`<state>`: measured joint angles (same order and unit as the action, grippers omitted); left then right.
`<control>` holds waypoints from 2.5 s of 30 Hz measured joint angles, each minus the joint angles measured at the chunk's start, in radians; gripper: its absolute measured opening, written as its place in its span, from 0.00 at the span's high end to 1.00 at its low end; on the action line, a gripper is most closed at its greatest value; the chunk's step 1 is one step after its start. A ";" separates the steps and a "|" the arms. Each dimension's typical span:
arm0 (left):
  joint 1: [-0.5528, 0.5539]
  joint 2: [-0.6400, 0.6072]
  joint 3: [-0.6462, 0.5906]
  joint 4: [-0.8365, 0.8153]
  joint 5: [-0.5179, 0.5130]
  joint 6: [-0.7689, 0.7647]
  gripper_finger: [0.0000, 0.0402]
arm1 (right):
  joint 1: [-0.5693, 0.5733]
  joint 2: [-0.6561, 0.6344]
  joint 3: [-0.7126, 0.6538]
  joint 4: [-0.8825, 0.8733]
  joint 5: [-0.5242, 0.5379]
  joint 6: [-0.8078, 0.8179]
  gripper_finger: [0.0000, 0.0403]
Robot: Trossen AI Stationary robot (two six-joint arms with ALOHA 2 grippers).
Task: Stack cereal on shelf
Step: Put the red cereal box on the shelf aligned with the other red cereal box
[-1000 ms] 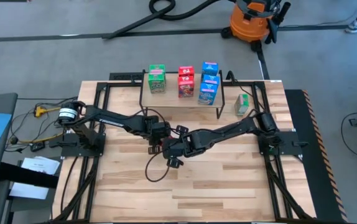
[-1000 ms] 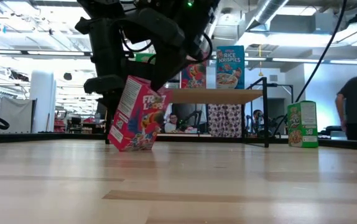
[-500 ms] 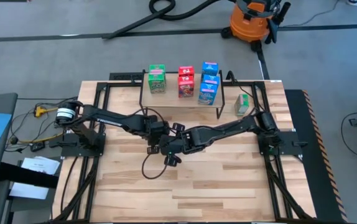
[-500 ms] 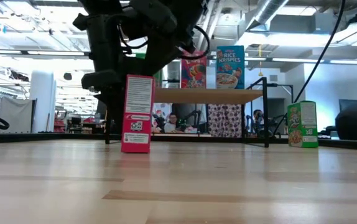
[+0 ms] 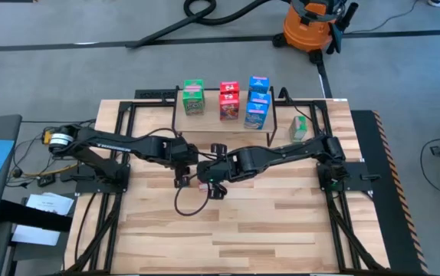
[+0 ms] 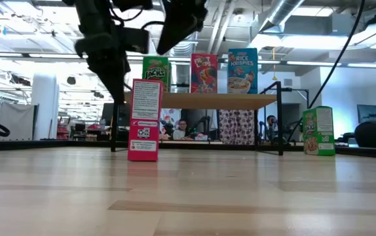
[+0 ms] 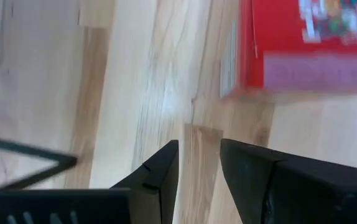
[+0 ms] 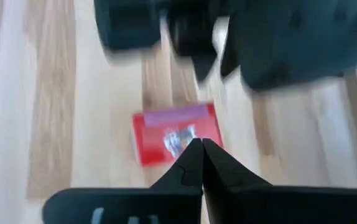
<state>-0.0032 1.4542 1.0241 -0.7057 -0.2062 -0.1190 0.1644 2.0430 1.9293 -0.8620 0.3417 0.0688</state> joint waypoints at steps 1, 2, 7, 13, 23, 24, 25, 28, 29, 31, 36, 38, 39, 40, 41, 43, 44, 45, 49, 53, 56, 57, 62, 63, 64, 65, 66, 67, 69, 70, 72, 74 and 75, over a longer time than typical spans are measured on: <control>-0.003 -0.016 0.000 -0.016 0.000 -0.005 0.73 | -0.001 0.000 0.010 -0.020 -0.006 -0.022 0.94; -0.005 -0.029 -0.001 -0.026 0.000 -0.011 0.73 | -0.004 0.002 0.021 -0.028 -0.010 -0.043 0.92; -0.017 -0.104 -0.001 -0.067 -0.008 -0.034 0.73 | -0.032 0.000 0.039 -0.035 -0.088 -0.097 0.82; -0.018 -0.163 -0.003 -0.114 -0.008 -0.032 0.73 | -0.078 0.000 0.042 -0.029 -0.183 -0.043 0.67; -0.021 -0.177 -0.003 -0.210 0.045 0.012 0.73 | -0.099 0.001 0.040 -0.019 -0.379 0.215 0.41; -0.024 -0.178 -0.003 -0.217 0.063 0.017 0.73 | -0.096 0.002 0.040 -0.012 -0.400 0.245 0.40; -0.029 -0.182 -0.003 -0.221 0.082 0.021 0.73 | -0.091 0.002 0.040 -0.005 -0.424 0.270 0.39; -0.050 -0.187 -0.003 -0.233 0.145 0.029 0.73 | -0.085 0.001 0.040 0.018 -0.498 0.337 0.38; -0.059 -0.190 -0.003 -0.242 0.159 0.028 0.73 | -0.080 0.001 0.039 0.030 -0.511 0.360 0.38; -0.077 -0.198 -0.003 -0.258 0.170 0.028 0.73 | -0.072 0.001 0.039 0.073 -0.520 0.432 0.38; -0.132 -0.213 -0.003 -0.316 0.176 -0.001 0.73 | -0.056 0.002 0.037 0.156 -0.531 0.548 0.38; -0.158 -0.226 -0.002 -0.345 0.185 -0.023 0.73 | -0.042 0.002 0.036 0.192 -0.531 0.571 0.38; -0.170 -0.234 -0.001 -0.357 0.185 -0.033 0.73 | -0.033 0.003 0.036 0.216 -0.531 0.580 0.38; -0.180 -0.240 -0.001 -0.361 0.185 -0.041 0.73 | -0.023 0.002 0.036 0.232 -0.531 0.590 0.38; -0.193 -0.250 -0.001 -0.367 0.184 -0.051 0.73 | -0.014 0.002 0.035 0.256 -0.533 0.603 0.38; -0.216 -0.279 0.000 -0.381 0.181 -0.072 0.73 | 0.002 0.003 0.035 0.326 -0.538 0.649 0.38; -0.225 -0.289 0.000 -0.384 0.183 -0.078 0.73 | 0.010 0.003 0.035 0.354 -0.554 0.671 0.38; -0.234 -0.300 0.000 -0.385 0.176 -0.087 0.73 | 0.017 0.002 0.035 0.393 -0.562 0.693 0.38; -0.260 -0.339 0.000 -0.381 0.166 -0.112 0.73 | 0.046 0.003 0.034 0.538 -0.608 0.740 0.38; -0.281 -0.359 0.000 -0.374 0.160 -0.123 0.73 | 0.065 0.004 0.031 0.657 -0.642 0.743 0.38; -0.302 -0.363 0.000 -0.365 0.166 -0.140 0.73 | 0.073 0.005 0.030 0.705 -0.659 0.742 0.38; -0.310 -0.363 0.000 -0.355 0.165 -0.145 0.73 | 0.073 0.005 0.030 0.713 -0.676 0.737 0.38; -0.342 -0.362 -0.001 -0.261 0.160 -0.109 0.73 | 0.064 0.004 0.033 0.718 -0.743 0.650 0.38; -0.344 -0.361 -0.001 -0.250 0.164 -0.104 0.73 | 0.058 0.003 0.033 0.712 -0.742 0.637 0.38; -0.345 -0.360 -0.001 -0.243 0.168 -0.100 0.73 | 0.051 0.004 0.033 0.710 -0.742 0.629 0.38; -0.346 -0.360 0.000 -0.244 0.173 -0.094 0.73 | 0.045 0.005 0.033 0.714 -0.743 0.626 0.38; -0.346 -0.360 0.000 -0.250 0.176 -0.092 0.73 | 0.041 0.006 0.032 0.720 -0.751 0.626 0.38; -0.346 -0.360 0.000 -0.253 0.176 -0.091 0.73 | 0.035 0.008 0.031 0.736 -0.766 0.628 0.38; -0.347 -0.361 0.000 -0.237 0.176 -0.086 0.73 | 0.025 0.008 0.029 0.788 -0.853 0.653 0.38; -0.348 -0.361 0.000 -0.223 0.177 -0.080 0.73 | 0.021 0.008 0.029 0.828 -0.928 0.661 0.38; -0.348 -0.361 0.000 -0.181 0.184 -0.058 0.73 | 0.013 0.008 0.031 0.900 -1.110 0.668 0.38; -0.349 -0.360 0.000 -0.139 0.186 -0.027 0.73 | 0.006 0.007 0.033 0.937 -1.249 0.658 0.38; -0.348 -0.358 0.000 -0.118 0.186 -0.008 0.73 | 0.002 0.007 0.033 0.942 -1.293 0.654 0.38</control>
<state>-0.3516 1.0961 1.0245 -0.8236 -0.0202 -0.1273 0.1667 2.0502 1.9626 0.0796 -0.9515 0.7232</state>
